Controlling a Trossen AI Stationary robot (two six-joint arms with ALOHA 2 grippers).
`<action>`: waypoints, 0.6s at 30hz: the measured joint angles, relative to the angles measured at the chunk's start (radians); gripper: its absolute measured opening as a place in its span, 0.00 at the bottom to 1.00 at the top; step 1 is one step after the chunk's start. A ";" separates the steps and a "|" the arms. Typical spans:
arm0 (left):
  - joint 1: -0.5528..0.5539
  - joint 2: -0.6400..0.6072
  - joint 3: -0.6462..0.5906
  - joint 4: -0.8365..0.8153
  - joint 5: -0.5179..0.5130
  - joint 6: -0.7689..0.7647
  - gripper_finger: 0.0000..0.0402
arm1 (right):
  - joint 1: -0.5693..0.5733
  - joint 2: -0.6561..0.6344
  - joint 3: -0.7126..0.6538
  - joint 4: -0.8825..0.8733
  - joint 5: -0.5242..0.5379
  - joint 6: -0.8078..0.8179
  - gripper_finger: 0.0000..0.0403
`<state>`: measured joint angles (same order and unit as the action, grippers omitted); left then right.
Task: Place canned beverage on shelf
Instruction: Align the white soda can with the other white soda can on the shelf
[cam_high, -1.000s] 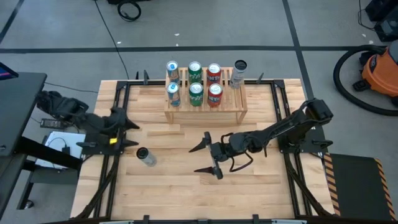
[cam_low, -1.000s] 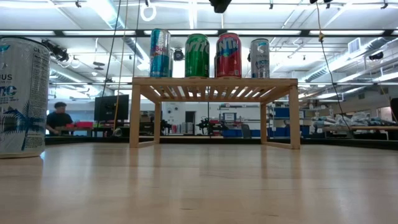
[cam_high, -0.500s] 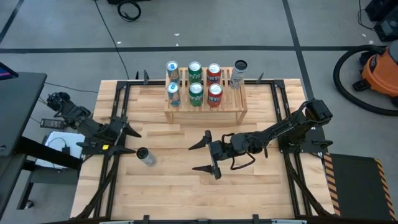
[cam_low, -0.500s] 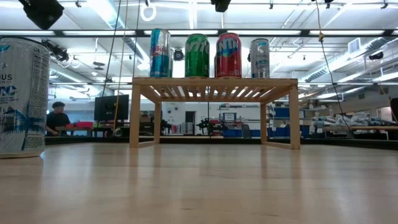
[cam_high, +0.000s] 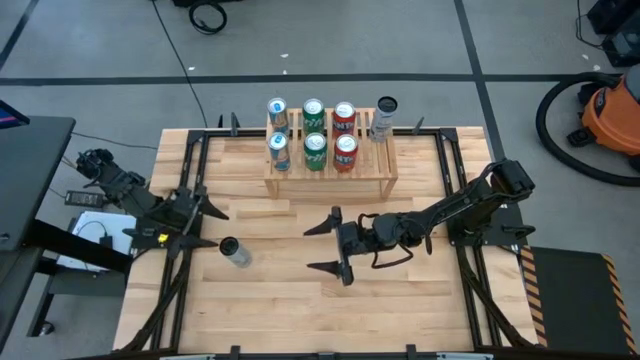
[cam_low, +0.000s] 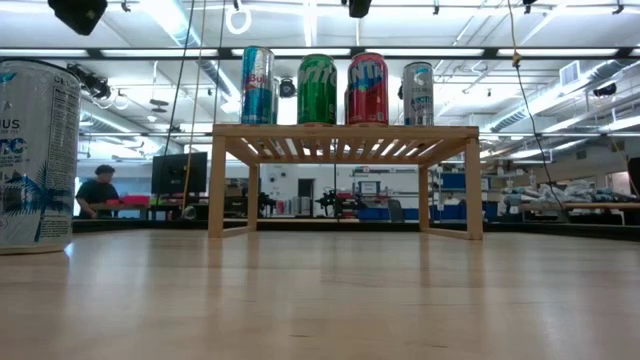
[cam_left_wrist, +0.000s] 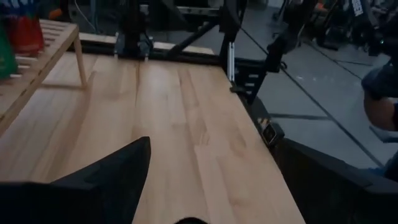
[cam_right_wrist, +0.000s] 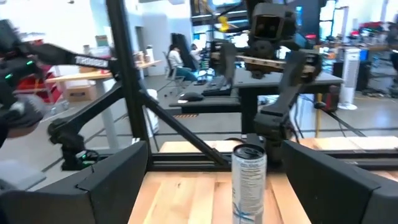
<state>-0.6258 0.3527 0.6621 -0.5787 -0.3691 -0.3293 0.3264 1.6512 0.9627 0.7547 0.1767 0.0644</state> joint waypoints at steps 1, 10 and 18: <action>0.000 0.000 0.000 -0.005 0.003 -0.004 0.87 | 0.000 0.000 0.000 0.000 0.016 0.011 0.94; 0.000 0.000 0.000 -0.170 0.025 -0.079 0.87 | 0.000 0.000 0.000 0.000 0.067 0.075 0.94; 0.000 0.023 0.000 -0.268 0.025 -0.151 0.87 | 0.001 -0.001 0.000 0.022 0.066 0.075 0.94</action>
<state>-0.6258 0.3760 0.6621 -0.8466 -0.3441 -0.4808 0.3271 1.6501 0.9627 0.7766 0.2427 0.1394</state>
